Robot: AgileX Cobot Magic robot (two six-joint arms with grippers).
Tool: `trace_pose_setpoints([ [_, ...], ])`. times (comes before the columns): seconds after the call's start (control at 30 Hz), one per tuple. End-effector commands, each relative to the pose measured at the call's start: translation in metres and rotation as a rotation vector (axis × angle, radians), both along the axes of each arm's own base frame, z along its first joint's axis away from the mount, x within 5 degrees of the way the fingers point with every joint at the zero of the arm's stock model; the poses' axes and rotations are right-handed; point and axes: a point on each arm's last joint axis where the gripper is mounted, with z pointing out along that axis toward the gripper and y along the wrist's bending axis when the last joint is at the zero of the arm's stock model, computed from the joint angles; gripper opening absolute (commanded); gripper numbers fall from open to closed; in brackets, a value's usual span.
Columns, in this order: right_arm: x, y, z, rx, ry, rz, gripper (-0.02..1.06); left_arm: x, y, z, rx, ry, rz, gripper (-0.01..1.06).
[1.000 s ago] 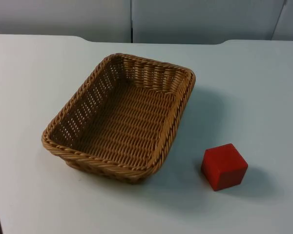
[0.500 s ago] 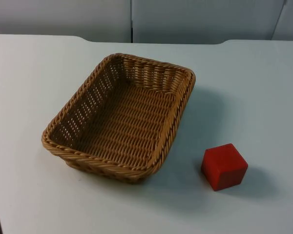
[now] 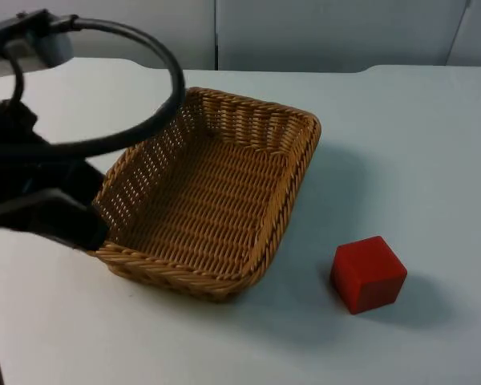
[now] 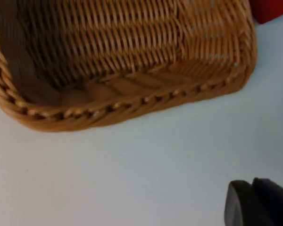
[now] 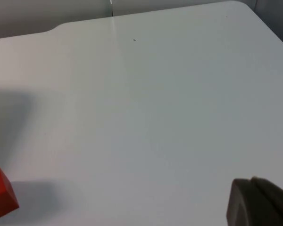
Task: Pick up the basket with the left hand and place the cube into the basket with the right hand.
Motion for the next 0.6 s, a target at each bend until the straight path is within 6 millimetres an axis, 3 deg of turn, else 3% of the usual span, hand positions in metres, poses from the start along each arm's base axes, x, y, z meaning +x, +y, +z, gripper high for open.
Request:
trace_pose_setpoints([
  [0.0, 0.0, -0.001, -0.001, -0.007, -0.001, -0.011, 0.0, 0.017, -0.008, 0.001, -0.016, -0.011, 0.004, 0.15],
  [0.13, 0.0, -0.001, -0.001, -0.007, -0.001, -0.011, 0.0, 0.049, -0.014, 0.014, -0.023, -0.115, 0.039, 0.55],
  [0.17, 0.0, -0.001, -0.001, -0.007, -0.001, -0.011, 0.0, 0.049, -0.014, 0.014, -0.023, -0.115, 0.039, 0.55],
  [0.23, 0.0, -0.001, -0.001, -0.007, -0.001, -0.011, 0.0, 0.065, -0.014, 0.021, -0.011, -0.213, 0.089, 0.7],
  [0.37, 0.0, -0.001, -0.001, -0.007, -0.001, -0.011, 0.0, 0.08, -0.011, 0.022, 0.037, -0.322, 0.132, 0.71],
  [0.57, 0.0, -0.001, -0.001, -0.007, -0.001, -0.011, 0.0, 0.094, -0.009, -0.002, 0.137, -0.332, 0.078, 0.7],
])
